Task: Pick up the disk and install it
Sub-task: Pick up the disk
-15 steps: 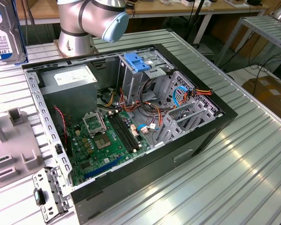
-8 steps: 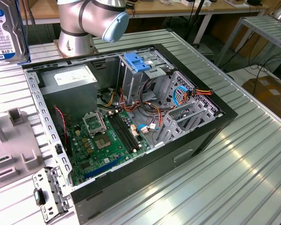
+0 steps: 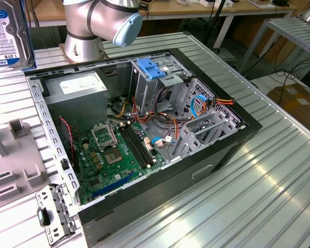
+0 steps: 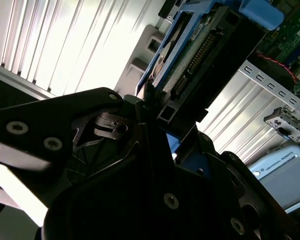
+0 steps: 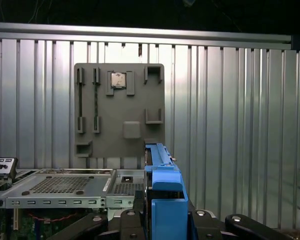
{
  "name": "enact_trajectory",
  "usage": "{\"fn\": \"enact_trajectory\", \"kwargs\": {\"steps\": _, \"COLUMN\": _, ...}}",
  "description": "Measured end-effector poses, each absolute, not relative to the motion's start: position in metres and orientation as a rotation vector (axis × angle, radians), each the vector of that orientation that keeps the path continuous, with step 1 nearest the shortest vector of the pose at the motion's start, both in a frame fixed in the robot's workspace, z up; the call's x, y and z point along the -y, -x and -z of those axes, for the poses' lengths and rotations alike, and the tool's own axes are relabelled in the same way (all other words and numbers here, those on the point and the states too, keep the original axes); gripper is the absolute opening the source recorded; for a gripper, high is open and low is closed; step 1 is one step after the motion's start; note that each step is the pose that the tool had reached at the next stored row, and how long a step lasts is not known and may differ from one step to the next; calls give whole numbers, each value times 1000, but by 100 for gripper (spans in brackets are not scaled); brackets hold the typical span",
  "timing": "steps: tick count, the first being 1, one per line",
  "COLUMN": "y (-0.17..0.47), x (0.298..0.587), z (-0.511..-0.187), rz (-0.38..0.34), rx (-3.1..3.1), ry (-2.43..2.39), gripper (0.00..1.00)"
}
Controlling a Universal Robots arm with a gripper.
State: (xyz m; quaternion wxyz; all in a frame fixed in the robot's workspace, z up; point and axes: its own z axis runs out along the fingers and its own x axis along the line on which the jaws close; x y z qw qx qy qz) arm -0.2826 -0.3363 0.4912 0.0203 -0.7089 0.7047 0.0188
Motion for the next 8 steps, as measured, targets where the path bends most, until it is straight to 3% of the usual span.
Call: {"fn": "enact_trajectory", "kwargs": {"steps": 8, "y": 275, "x": 337, "z": -491, "rz": -59, "rx": -2186, "ry": 2199, "gripper": 37}}
